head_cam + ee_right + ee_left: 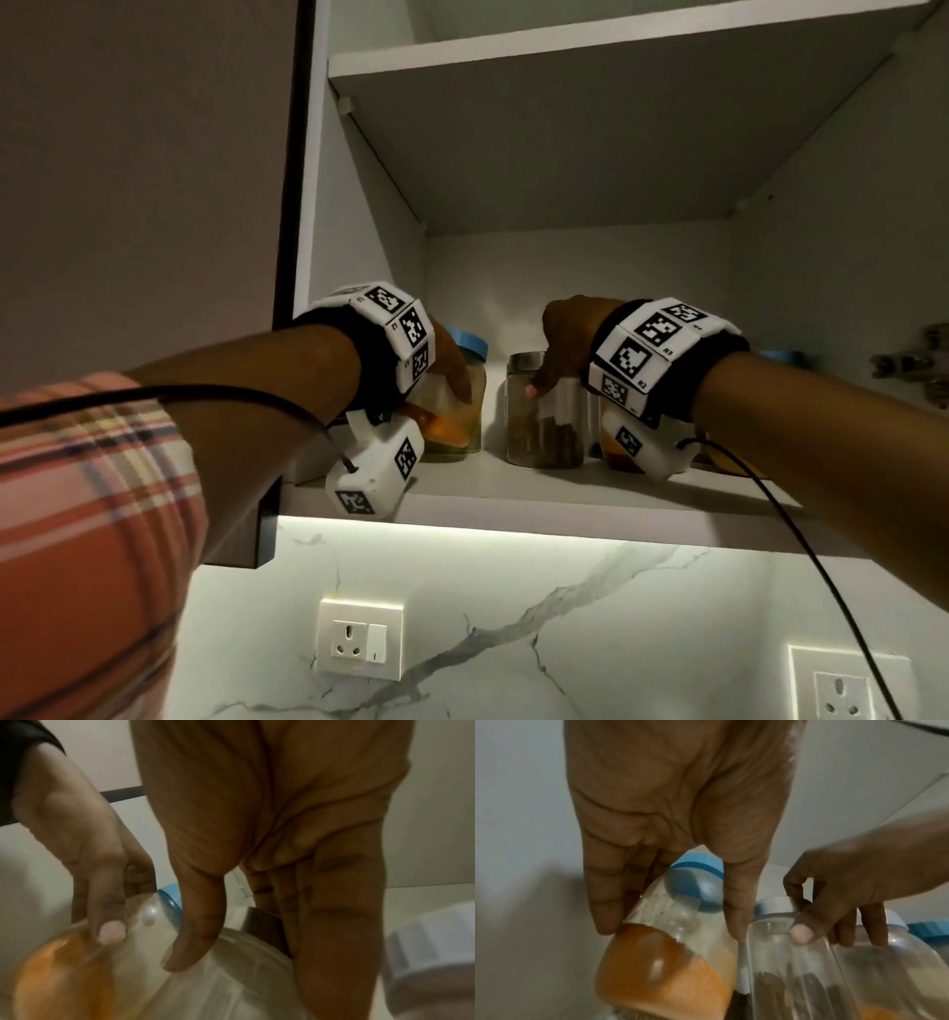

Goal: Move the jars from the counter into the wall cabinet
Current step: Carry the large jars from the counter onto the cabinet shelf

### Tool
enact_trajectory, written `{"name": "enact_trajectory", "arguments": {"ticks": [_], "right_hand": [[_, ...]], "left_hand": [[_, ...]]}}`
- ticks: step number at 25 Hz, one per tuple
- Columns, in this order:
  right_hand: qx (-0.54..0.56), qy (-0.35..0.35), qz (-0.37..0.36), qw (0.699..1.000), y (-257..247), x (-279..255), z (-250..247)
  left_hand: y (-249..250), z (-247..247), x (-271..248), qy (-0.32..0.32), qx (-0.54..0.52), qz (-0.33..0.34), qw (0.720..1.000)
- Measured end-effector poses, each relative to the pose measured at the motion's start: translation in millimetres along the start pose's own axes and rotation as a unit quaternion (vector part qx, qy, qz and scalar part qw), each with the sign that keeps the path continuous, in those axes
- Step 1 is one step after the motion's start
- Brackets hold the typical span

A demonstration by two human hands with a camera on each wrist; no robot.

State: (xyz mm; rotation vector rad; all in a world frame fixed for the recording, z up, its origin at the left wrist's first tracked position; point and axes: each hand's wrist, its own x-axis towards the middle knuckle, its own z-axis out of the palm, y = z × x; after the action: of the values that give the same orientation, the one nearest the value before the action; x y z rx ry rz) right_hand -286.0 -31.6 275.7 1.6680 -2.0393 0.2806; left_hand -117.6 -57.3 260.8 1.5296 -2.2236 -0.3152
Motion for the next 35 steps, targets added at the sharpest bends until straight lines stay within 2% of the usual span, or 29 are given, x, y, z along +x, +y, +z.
{"name": "enact_trajectory", "arguments": {"ticks": [2,5,9,13,15,19,22,27,29,32,35], "right_hand": [[-0.011,0.045,-0.01,0.999,1.4,9.3,3.3],[-0.017,0.094,-0.026,0.995,3.6,15.5,4.7],[-0.009,0.101,-0.029,0.994,4.5,16.8,4.1],[0.011,0.064,-0.023,0.998,3.3,17.0,1.4],[0.021,0.06,-0.018,0.998,3.7,17.0,0.6],[0.02,0.052,-0.02,0.998,1.0,16.7,0.0],[0.015,0.06,-0.025,0.998,-1.2,15.9,-0.8],[0.018,0.054,-0.015,0.998,-5.3,14.6,-2.1],[0.009,0.068,-0.012,0.998,-7.2,11.6,-1.6],[-0.009,0.083,-0.006,0.996,-8.1,0.9,-3.4],[-0.033,0.091,0.0,0.995,-13.7,-15.5,-15.8]], "left_hand": [[3.6,4.0,4.9,-0.029,0.017,-0.024,0.999],[8.0,2.6,9.8,-0.039,-0.031,-0.063,0.997],[5.4,2.4,14.4,0.02,0.023,-0.037,0.999],[2.0,2.3,4.9,-0.016,-0.011,-0.084,0.996],[-0.5,2.6,7.2,-0.018,-0.008,-0.08,0.997],[-2.6,6.6,14.0,0.006,0.105,-0.044,0.993],[-3.0,4.7,15.6,0.015,0.123,-0.011,0.992],[-7.9,1.4,12.2,0.002,0.16,-0.02,0.987],[-10.1,-0.9,7.8,0.005,0.131,-0.012,0.991],[-11.5,-8.7,-3.4,0.008,0.03,-0.011,0.999],[-12.5,-17.9,-10.9,0.103,0.037,0.043,0.993]]}}
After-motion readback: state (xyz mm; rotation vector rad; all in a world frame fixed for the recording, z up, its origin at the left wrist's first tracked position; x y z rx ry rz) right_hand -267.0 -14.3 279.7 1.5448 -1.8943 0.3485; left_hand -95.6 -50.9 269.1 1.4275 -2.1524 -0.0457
